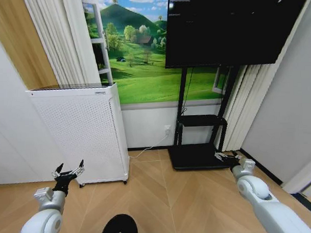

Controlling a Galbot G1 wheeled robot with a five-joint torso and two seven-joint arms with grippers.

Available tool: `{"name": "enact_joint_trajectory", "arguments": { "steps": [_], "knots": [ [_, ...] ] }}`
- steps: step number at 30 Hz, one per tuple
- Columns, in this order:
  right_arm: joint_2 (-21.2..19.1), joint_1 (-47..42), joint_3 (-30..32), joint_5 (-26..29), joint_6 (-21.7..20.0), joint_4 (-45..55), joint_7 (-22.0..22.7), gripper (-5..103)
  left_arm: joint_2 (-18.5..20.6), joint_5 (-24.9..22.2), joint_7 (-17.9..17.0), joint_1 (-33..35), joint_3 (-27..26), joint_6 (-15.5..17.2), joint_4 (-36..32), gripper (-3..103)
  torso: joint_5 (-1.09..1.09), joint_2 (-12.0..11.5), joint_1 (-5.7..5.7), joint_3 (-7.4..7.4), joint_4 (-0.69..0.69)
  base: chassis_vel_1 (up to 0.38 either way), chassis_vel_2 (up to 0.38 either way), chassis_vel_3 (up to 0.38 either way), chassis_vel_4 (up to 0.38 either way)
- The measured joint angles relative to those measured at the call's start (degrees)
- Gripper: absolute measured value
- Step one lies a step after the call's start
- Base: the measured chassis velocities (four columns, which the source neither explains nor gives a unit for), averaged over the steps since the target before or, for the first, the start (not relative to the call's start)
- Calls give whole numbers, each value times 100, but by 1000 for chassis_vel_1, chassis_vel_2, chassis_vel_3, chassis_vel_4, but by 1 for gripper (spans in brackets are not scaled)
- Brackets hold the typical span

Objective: Pick up the trash bin and place the garbage on the floor into it.

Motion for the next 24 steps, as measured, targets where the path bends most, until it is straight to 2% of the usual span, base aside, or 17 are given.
{"name": "enact_joint_trajectory", "arguments": {
  "steps": [5, 10, 24],
  "knots": [
    [0, 0, 0, 0, 0, 0, -2, 100, 0, 0, -2, 0, -1, 0, 0, 100, 2, -7, 0, -3, 0, 47, 19, -40, -40],
    [0, 0, 0, 0, 0, 0, -1, 100, 0, 0, -1, 0, 0, 0, 1, 100, 3, -14, -1, -6, -4, -119, -96, 121, 103],
    [0, 0, 0, 0, 0, 0, 0, 100, -1, 0, 0, 0, 1, 0, 1, 100, 4, -22, -5, -12, -2, -184, -190, 182, 196]
  ]
}}
